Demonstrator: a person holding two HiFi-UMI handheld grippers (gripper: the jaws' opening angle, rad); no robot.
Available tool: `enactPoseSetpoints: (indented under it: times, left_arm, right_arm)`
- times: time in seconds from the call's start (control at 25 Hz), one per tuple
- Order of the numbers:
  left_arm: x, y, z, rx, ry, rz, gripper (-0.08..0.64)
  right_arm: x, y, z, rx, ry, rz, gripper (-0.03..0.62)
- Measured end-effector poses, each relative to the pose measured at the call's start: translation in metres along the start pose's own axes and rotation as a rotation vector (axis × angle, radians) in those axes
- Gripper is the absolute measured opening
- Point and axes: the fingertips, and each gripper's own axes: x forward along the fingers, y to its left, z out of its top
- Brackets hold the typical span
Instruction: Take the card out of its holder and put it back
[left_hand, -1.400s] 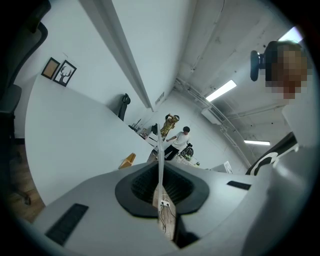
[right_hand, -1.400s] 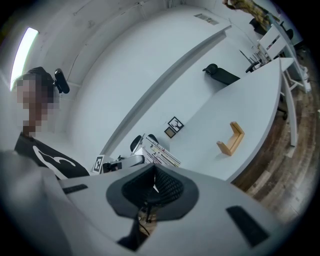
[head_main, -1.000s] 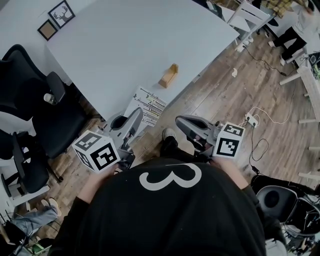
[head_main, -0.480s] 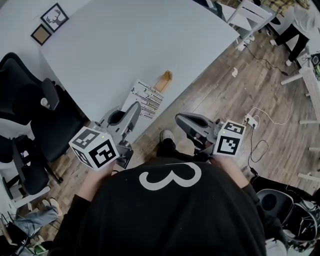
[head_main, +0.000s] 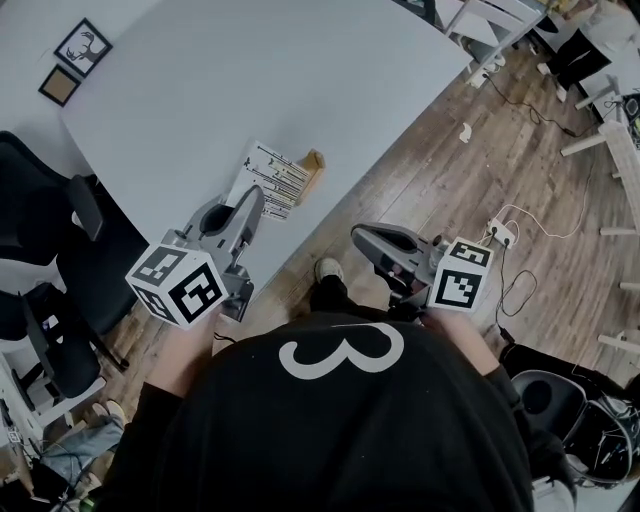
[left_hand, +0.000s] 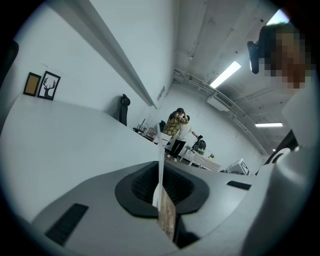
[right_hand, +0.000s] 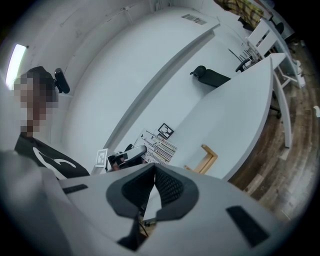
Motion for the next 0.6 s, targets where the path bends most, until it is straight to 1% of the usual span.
enactPoseSetpoints:
  times: [0.16,0.28,0.6]
  left_arm:
    - [0.004,0.004,-0.003,0.055,0.022,0.018,0.025]
    - [0.004,0.005,-0.004,0.079,0.033,0.021,0.025]
    - [0.039,0.022,-0.013,0.093,0.086,0.052,0.025]
  right_arm:
    - [0.001,-0.001,-0.003,0.003,-0.004,-0.002,0.011]
    - [0.002,0.000,-0.006,0.006,-0.006,-0.003,0.011]
    - [-0.001,-0.026,0.002,0.038,-0.004,-0.015,0.011]
